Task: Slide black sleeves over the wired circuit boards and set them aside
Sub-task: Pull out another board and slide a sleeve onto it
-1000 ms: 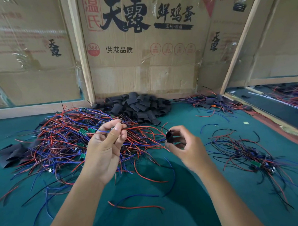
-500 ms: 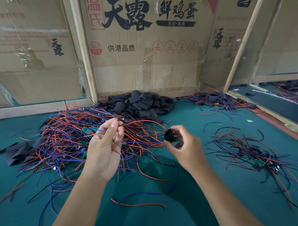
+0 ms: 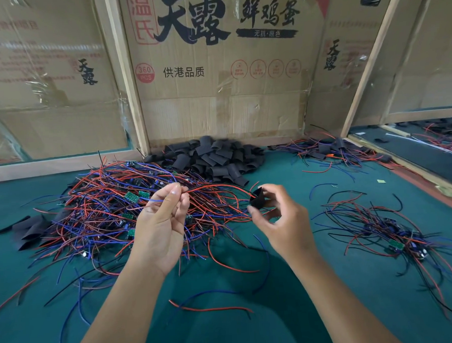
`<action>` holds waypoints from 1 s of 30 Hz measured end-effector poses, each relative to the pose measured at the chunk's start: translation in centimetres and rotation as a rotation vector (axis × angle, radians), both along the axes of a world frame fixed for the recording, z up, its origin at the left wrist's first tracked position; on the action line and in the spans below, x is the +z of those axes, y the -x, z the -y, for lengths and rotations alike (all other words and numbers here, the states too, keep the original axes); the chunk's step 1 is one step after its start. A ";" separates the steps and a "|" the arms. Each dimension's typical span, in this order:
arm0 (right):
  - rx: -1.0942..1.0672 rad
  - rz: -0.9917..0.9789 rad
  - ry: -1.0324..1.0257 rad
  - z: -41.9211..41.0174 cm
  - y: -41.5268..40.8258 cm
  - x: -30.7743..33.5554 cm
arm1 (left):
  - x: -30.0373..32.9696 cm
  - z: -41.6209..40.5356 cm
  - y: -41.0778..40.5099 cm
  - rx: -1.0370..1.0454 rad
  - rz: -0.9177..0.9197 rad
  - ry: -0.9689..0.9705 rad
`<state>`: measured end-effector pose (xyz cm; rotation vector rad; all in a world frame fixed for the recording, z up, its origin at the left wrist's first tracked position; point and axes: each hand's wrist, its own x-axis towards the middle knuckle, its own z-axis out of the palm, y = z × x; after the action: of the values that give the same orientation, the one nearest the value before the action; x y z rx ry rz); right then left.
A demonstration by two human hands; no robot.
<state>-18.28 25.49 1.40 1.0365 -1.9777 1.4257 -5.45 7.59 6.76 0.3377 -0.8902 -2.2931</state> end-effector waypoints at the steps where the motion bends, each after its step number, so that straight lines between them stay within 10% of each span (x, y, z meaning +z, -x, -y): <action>1: 0.001 -0.003 -0.001 0.0 -0.1 0.0 | -0.1 0.0 0.0 0.005 0.005 0.005; 30: -0.088 0.020 -0.078 -0.3 0.3 -0.7 | -1.2 -0.8 0.5 0.088 0.034 0.217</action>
<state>-18.54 25.74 0.67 0.9591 -2.0821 1.3267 -5.98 8.37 5.53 0.3152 -1.1077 -2.0921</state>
